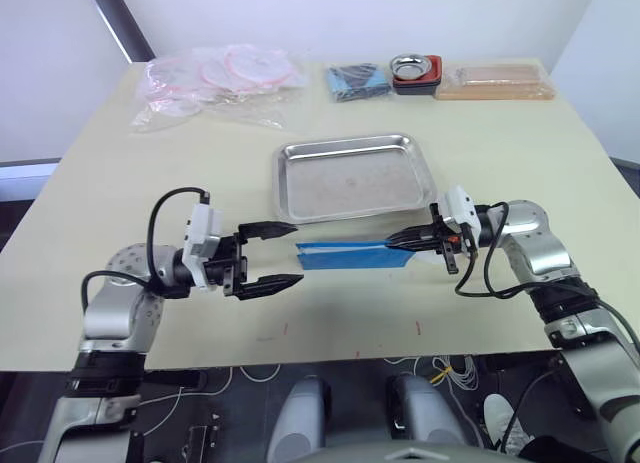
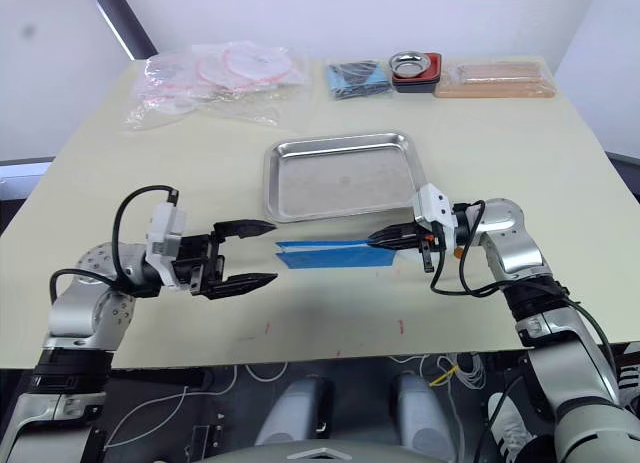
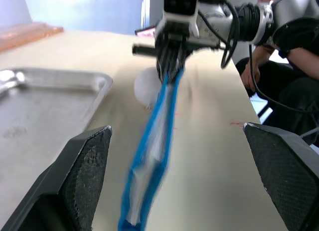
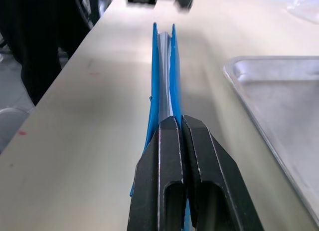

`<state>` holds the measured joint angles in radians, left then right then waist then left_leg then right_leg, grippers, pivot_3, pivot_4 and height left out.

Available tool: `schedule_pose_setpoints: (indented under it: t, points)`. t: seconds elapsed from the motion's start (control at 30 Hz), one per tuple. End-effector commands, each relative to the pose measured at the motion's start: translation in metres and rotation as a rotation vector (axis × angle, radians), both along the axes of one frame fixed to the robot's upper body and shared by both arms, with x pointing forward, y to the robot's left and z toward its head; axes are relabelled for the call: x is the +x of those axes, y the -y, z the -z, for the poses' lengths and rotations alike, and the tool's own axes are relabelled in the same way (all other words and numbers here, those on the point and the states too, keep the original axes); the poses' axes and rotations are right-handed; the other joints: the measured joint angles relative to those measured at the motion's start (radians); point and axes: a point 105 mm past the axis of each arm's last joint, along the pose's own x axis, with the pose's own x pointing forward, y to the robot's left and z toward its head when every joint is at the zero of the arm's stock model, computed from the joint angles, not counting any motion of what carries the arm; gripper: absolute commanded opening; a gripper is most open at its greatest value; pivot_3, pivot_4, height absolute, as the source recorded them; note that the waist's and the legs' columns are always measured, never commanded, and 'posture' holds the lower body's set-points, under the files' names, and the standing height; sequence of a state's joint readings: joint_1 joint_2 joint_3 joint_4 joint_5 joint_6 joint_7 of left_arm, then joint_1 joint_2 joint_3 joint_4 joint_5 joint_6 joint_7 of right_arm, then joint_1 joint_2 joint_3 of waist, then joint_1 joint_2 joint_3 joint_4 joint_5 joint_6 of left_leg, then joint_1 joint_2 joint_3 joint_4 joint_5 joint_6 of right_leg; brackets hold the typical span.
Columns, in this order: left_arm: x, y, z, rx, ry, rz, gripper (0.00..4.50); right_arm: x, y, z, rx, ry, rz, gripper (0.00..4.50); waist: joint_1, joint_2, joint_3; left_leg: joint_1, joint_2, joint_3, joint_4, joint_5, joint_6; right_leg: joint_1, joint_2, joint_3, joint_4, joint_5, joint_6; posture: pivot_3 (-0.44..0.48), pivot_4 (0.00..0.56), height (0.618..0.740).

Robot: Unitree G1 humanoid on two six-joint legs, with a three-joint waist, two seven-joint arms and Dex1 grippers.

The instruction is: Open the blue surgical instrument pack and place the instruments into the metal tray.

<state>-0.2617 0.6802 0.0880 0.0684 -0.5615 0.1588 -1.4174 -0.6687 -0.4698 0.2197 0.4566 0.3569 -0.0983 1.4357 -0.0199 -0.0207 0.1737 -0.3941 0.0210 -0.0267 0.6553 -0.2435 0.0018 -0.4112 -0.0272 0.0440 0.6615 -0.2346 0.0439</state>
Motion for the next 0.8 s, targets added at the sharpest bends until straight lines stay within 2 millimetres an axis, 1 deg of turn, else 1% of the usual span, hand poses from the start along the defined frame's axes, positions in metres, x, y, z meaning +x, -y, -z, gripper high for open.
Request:
schedule_pose_setpoints:
  t: [0.03, 0.1, 0.2, 0.33, 0.4, 0.63, 0.73, 0.8]
  points:
    - [0.018, 0.007, -0.001, -0.030, 0.003, -0.005, 4.50, 0.008, -0.001, 0.005, -0.063, 0.034, 0.000, 0.09, 0.001, 0.000, 0.000, 0.000, 0.000, 0.000, 0.000, 0.000, 0.000, 0.000, 0.000, 0.000, 0.001, 0.000, 0.000, 0.000, 0.150, 0.740]
    - [0.025, 0.009, 0.001, -0.055, -0.014, -0.017, 4.50, 0.010, 0.000, 0.008, -0.090, 0.053, -0.002, 0.09, 0.001, -0.001, -0.001, 0.000, 0.000, -0.001, 0.000, 0.000, 0.000, 0.000, 0.001, 0.000, 0.000, 0.000, -0.001, 0.000, 0.150, 0.740]
    - [0.030, 0.011, 0.005, -0.095, -0.070, 0.000, 4.50, 0.011, -0.005, 0.004, -0.080, 0.071, -0.011, 0.09, -0.002, -0.001, -0.001, 0.000, 0.000, 0.000, 0.000, 0.000, 0.000, 0.000, 0.001, 0.000, 0.001, 0.001, -0.001, 0.000, 0.150, 0.740]
    - [0.038, 0.013, 0.012, -0.062, -0.044, 0.000, 4.50, 0.012, -0.006, 0.004, -0.076, 0.073, -0.010, 0.09, -0.016, -0.001, -0.001, 0.000, 0.000, -0.001, 0.000, 0.000, 0.000, 0.000, 0.001, 0.000, 0.001, 0.001, -0.001, 0.000, 0.150, 0.740]
    - [0.043, 0.016, 0.011, -0.080, -0.035, -0.007, 4.50, 0.012, -0.006, 0.005, -0.077, 0.067, -0.015, 0.09, -0.016, -0.001, -0.001, 0.000, 0.000, -0.001, 0.000, 0.000, 0.000, 0.000, 0.001, -0.001, 0.001, 0.001, -0.001, 0.000, 0.150, 0.740]
    - [0.042, 0.023, 0.015, -0.071, -0.036, 0.052, 4.50, 0.011, -0.003, 0.009, -0.111, 0.073, -0.025, 0.09, -0.018, -0.001, -0.001, 0.000, 0.000, -0.001, 0.000, 0.000, 0.000, 0.000, 0.000, -0.001, 0.001, 0.001, -0.001, 0.000, 0.150, 0.740]
    - [0.040, 0.025, 0.018, -0.060, -0.039, 0.072, 3.70, 0.010, -0.004, 0.010, -0.112, 0.073, -0.026, 0.00, -0.018, -0.001, -0.001, 0.000, 0.000, -0.001, 0.000, 0.000, 0.000, 0.000, 0.000, -0.001, 0.001, 0.001, -0.001, 0.000, 0.150, 0.740]
    - [0.041, 0.026, 0.019, -0.057, -0.034, 0.078, 2.81, 0.010, -0.006, 0.009, -0.107, 0.075, -0.027, 0.00, -0.018, -0.001, -0.001, 0.000, 0.000, -0.001, 0.000, 0.000, 0.000, 0.000, 0.000, -0.001, 0.001, 0.001, -0.001, 0.000, 0.150, 0.740]
